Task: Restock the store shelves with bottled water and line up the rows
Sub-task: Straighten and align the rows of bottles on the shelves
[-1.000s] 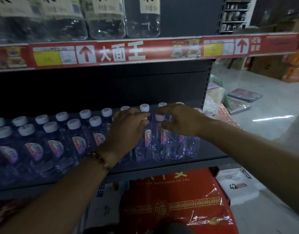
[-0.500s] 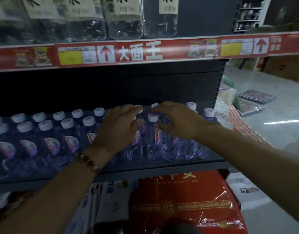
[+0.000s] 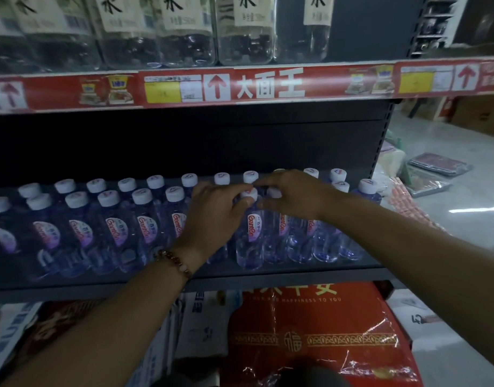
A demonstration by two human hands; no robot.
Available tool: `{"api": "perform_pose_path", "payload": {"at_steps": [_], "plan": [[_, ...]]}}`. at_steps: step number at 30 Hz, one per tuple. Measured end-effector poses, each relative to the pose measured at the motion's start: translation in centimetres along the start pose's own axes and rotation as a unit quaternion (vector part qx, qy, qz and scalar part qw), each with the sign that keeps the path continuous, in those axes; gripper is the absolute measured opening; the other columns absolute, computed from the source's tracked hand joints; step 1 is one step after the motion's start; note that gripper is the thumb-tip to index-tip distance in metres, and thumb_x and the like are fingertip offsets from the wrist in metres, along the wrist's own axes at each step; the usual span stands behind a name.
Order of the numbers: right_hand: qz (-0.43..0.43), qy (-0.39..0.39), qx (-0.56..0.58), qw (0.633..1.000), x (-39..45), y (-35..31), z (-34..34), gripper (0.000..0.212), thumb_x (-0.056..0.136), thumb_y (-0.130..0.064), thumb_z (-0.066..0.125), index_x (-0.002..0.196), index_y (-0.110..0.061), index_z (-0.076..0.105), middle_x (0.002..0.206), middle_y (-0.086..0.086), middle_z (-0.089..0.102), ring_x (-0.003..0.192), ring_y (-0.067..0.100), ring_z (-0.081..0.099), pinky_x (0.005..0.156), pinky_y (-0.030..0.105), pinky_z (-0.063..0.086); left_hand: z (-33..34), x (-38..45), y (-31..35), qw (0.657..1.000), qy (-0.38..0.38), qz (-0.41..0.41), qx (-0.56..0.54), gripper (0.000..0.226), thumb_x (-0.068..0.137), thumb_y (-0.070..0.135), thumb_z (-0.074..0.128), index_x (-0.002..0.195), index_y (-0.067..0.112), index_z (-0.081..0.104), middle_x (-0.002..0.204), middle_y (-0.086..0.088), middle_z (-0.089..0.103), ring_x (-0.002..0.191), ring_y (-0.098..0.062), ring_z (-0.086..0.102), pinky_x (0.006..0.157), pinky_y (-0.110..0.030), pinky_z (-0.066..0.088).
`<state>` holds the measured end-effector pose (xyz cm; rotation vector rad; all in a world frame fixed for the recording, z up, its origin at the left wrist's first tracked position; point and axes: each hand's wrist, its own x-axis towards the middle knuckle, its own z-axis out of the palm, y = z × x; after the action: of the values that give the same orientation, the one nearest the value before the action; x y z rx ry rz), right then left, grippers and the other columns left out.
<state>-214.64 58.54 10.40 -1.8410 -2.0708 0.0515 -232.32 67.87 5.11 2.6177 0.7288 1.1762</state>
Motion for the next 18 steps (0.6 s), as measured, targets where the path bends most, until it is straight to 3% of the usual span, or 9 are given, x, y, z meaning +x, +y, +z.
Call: {"api": "perform_pose_path", "payload": {"at_steps": [3,6,10,12,15,18], "plan": [[-0.005,0.007,0.001,1.000,-0.1,-0.4,0.5,0.032,0.096,-0.036,0.061,0.125,-0.022,0.066,0.090,-0.010,0.059,0.072,0.000,0.054,0.079,0.030,0.050,-0.6,-0.1,-0.2,0.999,-0.029,0.025,0.013,0.036,0.097,0.045,0.054,0.124,0.025,0.069,0.108,0.001,0.073,0.099,-0.020,0.065,0.096,-0.049,0.048],[0.010,0.013,0.003,1.000,-0.3,-0.5,0.5,0.029,0.097,-0.032,0.062,0.123,-0.020,0.067,0.094,-0.012,0.059,0.080,0.005,0.056,0.084,0.028,0.046,-2.0,-0.2,-1.8,0.995,-0.020,0.022,0.094,0.046,0.096,0.043,0.049,0.133,0.018,0.062,0.123,-0.007,0.064,0.112,-0.030,0.057,0.098,-0.047,0.045],[0.041,0.034,0.018,0.998,0.0,-0.9,0.8,0.037,0.094,-0.041,0.064,0.126,-0.023,0.065,0.100,-0.007,0.061,0.091,0.010,0.058,0.084,0.026,0.045,-3.4,-0.4,-3.5,0.978,-0.035,-0.016,0.206,0.041,0.094,0.038,0.046,0.121,0.016,0.067,0.100,-0.009,0.068,0.094,-0.034,0.058,0.081,-0.041,0.039],[0.044,0.049,0.034,0.997,0.5,-1.3,1.4,0.036,0.091,-0.042,0.068,0.120,-0.022,0.067,0.098,-0.007,0.065,0.088,0.008,0.059,0.084,0.027,0.046,-3.6,-0.4,-3.8,0.983,-0.023,-0.020,0.181,0.039,0.092,0.035,0.048,0.117,0.017,0.071,0.095,-0.009,0.070,0.092,-0.035,0.061,0.081,-0.041,0.037],[0.053,0.054,0.038,0.996,1.0,-1.7,2.0,0.026,0.089,-0.036,0.071,0.108,-0.018,0.069,0.094,-0.002,0.068,0.083,0.012,0.062,0.078,0.029,0.047,-3.5,-0.5,-3.4,0.994,-0.006,-0.028,0.105,0.036,0.091,0.032,0.053,0.117,0.019,0.074,0.099,-0.006,0.075,0.095,-0.033,0.066,0.092,-0.045,0.045],[0.059,0.058,-0.025,0.996,1.3,-1.8,1.9,0.029,0.090,-0.037,0.069,0.110,-0.016,0.069,0.098,0.003,0.070,0.087,0.018,0.064,0.079,0.033,0.050,-2.8,-1.0,-3.1,0.996,0.006,-0.031,0.084,0.037,0.094,0.035,0.054,0.122,0.019,0.073,0.107,-0.004,0.076,0.102,-0.031,0.064,0.097,-0.041,0.034]]}}
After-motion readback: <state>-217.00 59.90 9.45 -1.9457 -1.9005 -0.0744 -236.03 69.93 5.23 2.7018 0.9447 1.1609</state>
